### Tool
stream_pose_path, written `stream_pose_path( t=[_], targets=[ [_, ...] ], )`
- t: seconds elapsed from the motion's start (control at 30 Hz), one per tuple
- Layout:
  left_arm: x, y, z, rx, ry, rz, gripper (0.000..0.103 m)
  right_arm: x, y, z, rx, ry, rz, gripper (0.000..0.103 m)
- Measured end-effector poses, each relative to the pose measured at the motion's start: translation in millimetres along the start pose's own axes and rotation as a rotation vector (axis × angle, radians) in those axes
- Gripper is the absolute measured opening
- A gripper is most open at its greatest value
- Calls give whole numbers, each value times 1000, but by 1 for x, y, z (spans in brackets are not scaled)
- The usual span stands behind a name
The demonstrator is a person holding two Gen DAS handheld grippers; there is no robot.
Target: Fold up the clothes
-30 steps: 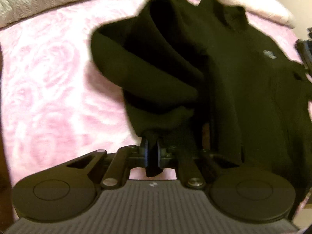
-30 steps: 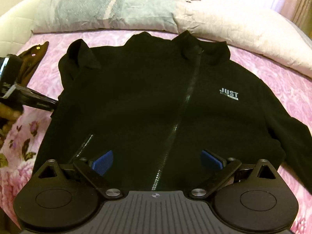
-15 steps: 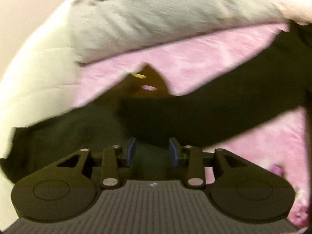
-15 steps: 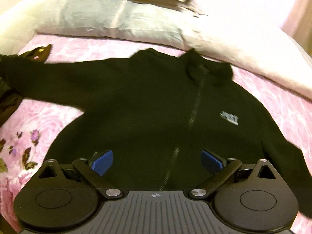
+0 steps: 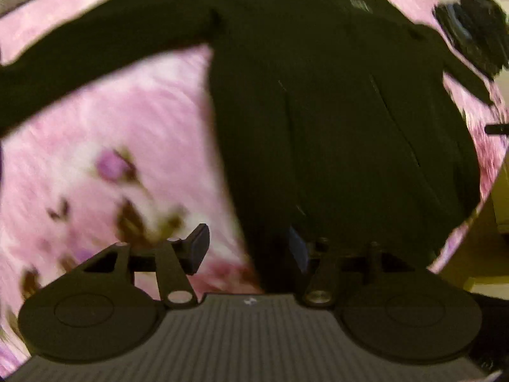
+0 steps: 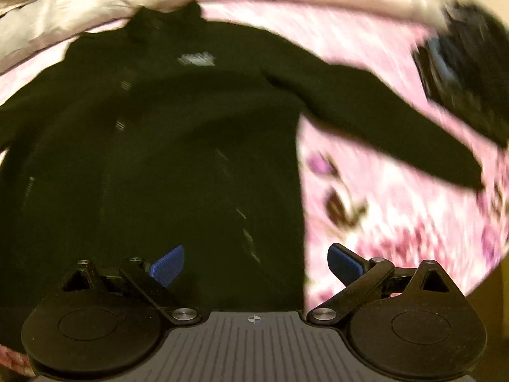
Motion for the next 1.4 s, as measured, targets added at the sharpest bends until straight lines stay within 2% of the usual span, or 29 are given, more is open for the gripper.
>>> stream_pose_path(
  t=[0.13, 0.23, 0.3, 0.37, 0.47, 0.5, 0.53, 0.63, 0.67, 0.73, 0.87, 0.93, 1.0, 1.13, 1.23, 1.27, 1.3, 1.33, 1.37, 1.4],
  targets=[
    [-11, -26, 25, 11, 52, -56, 55, -15, -43, 28, -20, 51, -98, 98],
    [-15, -31, 40, 50, 64, -107, 55, -36, -56, 53, -10, 104, -220, 66],
    [-16, -32, 50, 82, 66, -137, 55, -51, -63, 69, -14, 137, -318, 66],
    [-15, -34, 58, 102, 72, -155, 55, -52, -64, 78, 2, 115, -359, 67],
    [-14, -39, 64, 107, 77, -155, 55, -47, -66, 83, -3, 90, -391, 66],
    [-15, -42, 65, 101, 77, -141, 52, -46, -66, 85, -17, 93, -403, 62],
    [-15, -45, 66, 95, 78, -127, 49, -44, -66, 87, -31, 98, -414, 46],
    [-16, -54, 69, 73, 77, -86, 29, -43, -66, 90, -44, 120, -413, 24],
    [-11, -57, 69, 57, 71, -75, 16, -43, -66, 89, -37, 132, -407, 13],
    [5, -61, 71, 45, 56, -46, 12, -36, -65, 83, 5, 165, -403, 6],
    [43, -76, 82, 23, 30, 41, 12, 15, -75, 67, 150, 184, -346, 5],
    [52, -90, 90, 15, 37, 75, 12, 41, -81, 65, 200, 193, -293, 5],
    [56, -103, 95, 12, 49, 104, 13, 51, -91, 75, 191, 208, -256, 5],
    [25, -106, 95, 27, 119, 58, 15, 35, -104, 97, 58, 211, -254, 5],
    [31, -101, 97, 18, 123, 19, 19, 28, -94, 100, 61, 202, -202, 6],
    [37, -98, 95, 22, 118, 8, 19, 29, -90, 100, 70, 199, -190, 19],
    [43, -95, 94, 26, 114, -4, 19, 32, -88, 97, 70, 179, -181, 37],
    [48, -92, 92, 30, 109, -15, 19, 35, -87, 93, 67, 156, -173, 80],
    [54, -90, 91, 34, 104, -27, 19, 39, -86, 89, 65, 133, -165, 90],
    [60, -87, 89, 38, 99, -38, 21, 43, -85, 85, 62, 110, -156, 90]
  ],
)
Point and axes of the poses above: each gripper's, at about its wrist camera, not at the fingertips, and x roughly against the way its jaws point, y to its left, z to its underside, the point moved 6 cm from there along -x, roughly the way its jaws point, and after that the axes turned 13 degrees about -z, right-handed, at the moved point
